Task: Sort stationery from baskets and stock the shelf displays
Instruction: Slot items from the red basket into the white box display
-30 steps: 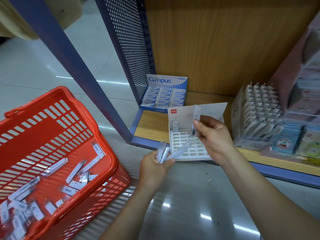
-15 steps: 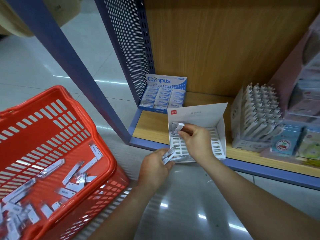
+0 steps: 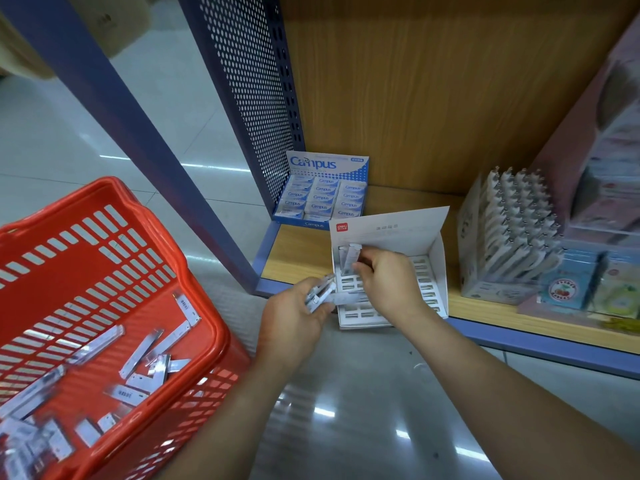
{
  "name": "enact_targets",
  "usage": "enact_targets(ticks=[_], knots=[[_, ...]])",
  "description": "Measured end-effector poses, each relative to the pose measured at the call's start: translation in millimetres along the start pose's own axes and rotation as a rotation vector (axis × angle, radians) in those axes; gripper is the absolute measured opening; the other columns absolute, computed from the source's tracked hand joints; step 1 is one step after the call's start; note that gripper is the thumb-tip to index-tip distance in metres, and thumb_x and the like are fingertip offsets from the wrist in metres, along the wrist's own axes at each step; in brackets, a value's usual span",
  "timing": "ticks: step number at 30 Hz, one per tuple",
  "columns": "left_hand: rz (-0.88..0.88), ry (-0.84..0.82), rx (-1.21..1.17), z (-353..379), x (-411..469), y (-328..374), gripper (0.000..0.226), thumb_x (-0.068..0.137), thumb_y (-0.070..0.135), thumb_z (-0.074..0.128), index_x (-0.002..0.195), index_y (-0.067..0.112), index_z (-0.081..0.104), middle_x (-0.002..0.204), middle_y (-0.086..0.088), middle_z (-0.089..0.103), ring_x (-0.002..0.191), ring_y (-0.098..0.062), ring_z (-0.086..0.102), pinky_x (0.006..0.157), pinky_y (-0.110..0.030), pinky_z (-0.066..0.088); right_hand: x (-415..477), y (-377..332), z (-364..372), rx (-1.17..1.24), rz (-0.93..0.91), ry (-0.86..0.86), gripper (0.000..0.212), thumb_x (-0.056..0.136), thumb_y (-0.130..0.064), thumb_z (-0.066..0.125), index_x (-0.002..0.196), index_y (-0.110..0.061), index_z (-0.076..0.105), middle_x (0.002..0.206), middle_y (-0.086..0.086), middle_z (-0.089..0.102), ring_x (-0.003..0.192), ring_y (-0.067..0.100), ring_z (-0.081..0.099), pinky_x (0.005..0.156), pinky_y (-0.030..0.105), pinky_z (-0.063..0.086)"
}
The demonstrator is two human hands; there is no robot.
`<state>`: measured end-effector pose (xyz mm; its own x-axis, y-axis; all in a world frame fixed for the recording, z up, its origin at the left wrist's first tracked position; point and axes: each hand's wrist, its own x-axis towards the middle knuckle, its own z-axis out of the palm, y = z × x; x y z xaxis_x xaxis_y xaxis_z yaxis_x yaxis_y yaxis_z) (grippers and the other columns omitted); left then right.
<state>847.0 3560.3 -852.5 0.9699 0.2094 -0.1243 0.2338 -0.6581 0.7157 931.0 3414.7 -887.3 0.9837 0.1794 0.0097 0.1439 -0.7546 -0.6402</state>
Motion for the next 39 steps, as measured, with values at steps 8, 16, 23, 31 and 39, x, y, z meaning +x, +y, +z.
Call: enact_targets(ticks=[8, 16, 23, 31, 39], knots=[[0.239, -0.238, 0.337, -10, 32, 20, 0.086, 0.088, 0.018, 0.065, 0.143, 0.061, 0.016, 0.131, 0.008, 0.061, 0.113, -0.023, 0.056, 0.09, -0.036, 0.048, 4, -4, -10, -0.025, -0.014, -0.062, 0.02, 0.09, -0.012, 0.061, 0.108, -0.015, 0.07, 0.108, 0.008, 0.07, 0.1, 0.029, 0.063, 0.087, 0.038, 0.052], [0.142, -0.254, 0.024, -1, 40, 9, 0.08, 0.081, 0.009, 0.073, 0.139, 0.053, 0.038, 0.127, 0.011, 0.063, 0.113, -0.013, 0.058, 0.1, -0.032, 0.047, 3, 1, -16, 0.397, -0.001, 0.036, 0.017, 0.085, -0.01, 0.071, 0.1, -0.017, 0.073, 0.093, -0.004, 0.072, 0.086, 0.011, 0.066, 0.084, 0.026, 0.054], [0.08, -0.192, -0.255, 11, 30, -7, 0.08, 0.078, 0.002, 0.075, 0.124, 0.06, 0.046, 0.12, 0.025, 0.062, 0.112, 0.002, 0.058, 0.104, -0.028, 0.045, 3, 5, -9, 0.487, -0.023, 0.024, 0.014, 0.084, -0.007, 0.071, 0.09, -0.02, 0.076, 0.087, -0.009, 0.073, 0.083, 0.006, 0.067, 0.083, 0.023, 0.053], [-0.019, -0.339, -0.318, 8, 39, 5, 0.06, 0.08, 0.0, 0.074, 0.131, 0.026, 0.058, 0.098, 0.019, 0.064, 0.083, 0.007, 0.059, 0.08, -0.011, 0.047, 4, 4, -11, 0.613, 0.043, 0.028, 0.021, 0.085, -0.007, 0.069, 0.085, -0.028, 0.07, 0.085, -0.004, 0.071, 0.082, 0.018, 0.069, 0.079, 0.041, 0.059], [-0.074, -0.175, -0.504, 13, 29, 8, 0.057, 0.082, -0.005, 0.07, 0.125, 0.032, 0.06, 0.098, 0.016, 0.071, 0.084, 0.001, 0.065, 0.073, -0.015, 0.053, 0, -1, -19, 0.723, 0.096, -0.045, 0.028, 0.089, -0.003, 0.063, 0.09, -0.03, 0.073, 0.09, -0.008, 0.073, 0.088, 0.017, 0.068, 0.086, 0.036, 0.057]])
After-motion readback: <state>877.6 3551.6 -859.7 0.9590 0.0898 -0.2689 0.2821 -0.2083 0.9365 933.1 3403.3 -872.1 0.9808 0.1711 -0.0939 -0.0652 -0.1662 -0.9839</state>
